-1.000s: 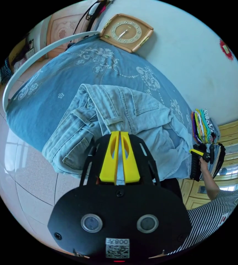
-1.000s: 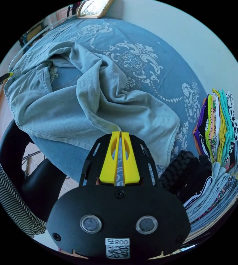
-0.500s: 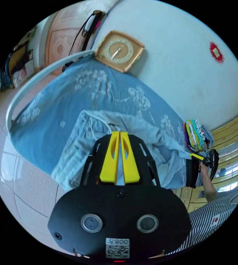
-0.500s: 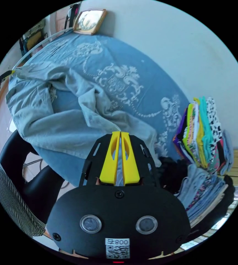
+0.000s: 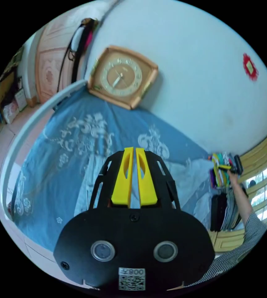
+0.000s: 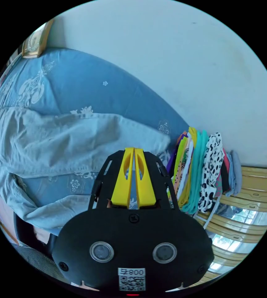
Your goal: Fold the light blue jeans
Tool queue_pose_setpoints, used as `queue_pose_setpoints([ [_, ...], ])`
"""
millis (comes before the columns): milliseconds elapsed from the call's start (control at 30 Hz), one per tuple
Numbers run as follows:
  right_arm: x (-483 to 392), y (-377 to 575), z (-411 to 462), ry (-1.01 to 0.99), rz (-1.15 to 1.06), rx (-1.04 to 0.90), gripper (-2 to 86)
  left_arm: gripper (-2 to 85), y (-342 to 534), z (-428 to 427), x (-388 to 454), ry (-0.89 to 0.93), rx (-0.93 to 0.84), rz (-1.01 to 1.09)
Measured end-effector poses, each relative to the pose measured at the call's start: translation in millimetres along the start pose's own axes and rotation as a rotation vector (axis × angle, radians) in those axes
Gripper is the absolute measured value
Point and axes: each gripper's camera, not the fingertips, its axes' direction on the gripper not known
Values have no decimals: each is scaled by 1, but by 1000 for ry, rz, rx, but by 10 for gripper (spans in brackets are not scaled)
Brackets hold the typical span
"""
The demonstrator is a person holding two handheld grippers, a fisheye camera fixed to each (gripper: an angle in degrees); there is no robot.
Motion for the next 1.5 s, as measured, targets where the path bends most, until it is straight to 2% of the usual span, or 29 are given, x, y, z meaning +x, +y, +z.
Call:
queue_pose_setpoints([
  [133,-12,60,60,-42,8,0,6,40,42,41,-17,-21,-161,14],
  [333,22,148,153,-210,170,-77,65,82,56,36,-63,-126,-169,-87],
  [500,76,167,203,-402,402,-46,129,116,39,39,-90,-183,-181,-145],
  [633,122,176,245,-534,613,-5,131,120,25,61,-103,-229,-248,-167],
  [767,145,183,278,-557,751,-2,122,106,25,64,-104,-300,-219,-162],
  [867,152,189,299,-567,834,-11,87,71,29,63,-100,-342,-228,-83],
  [933,151,190,302,-508,823,-28,61,45,29,63,-99,-316,-251,-52],
  [1033,152,196,293,-540,767,-7,29,33,29,57,-99,-361,-277,-30],
  [1200,161,220,234,-510,668,109,21,27,30,9,-123,-243,-149,-112],
  [1300,163,244,202,-455,626,146,24,26,31,-6,-129,-263,-124,-96],
  [1367,162,249,207,-441,606,110,30,27,35,-5,-136,-275,-127,-117],
  [1433,158,245,238,-440,620,-55,41,28,48,4,-148,-304,-168,-172],
  [1500,156,249,245,-419,649,-103,49,30,60,-1,-153,-320,-161,-192],
])
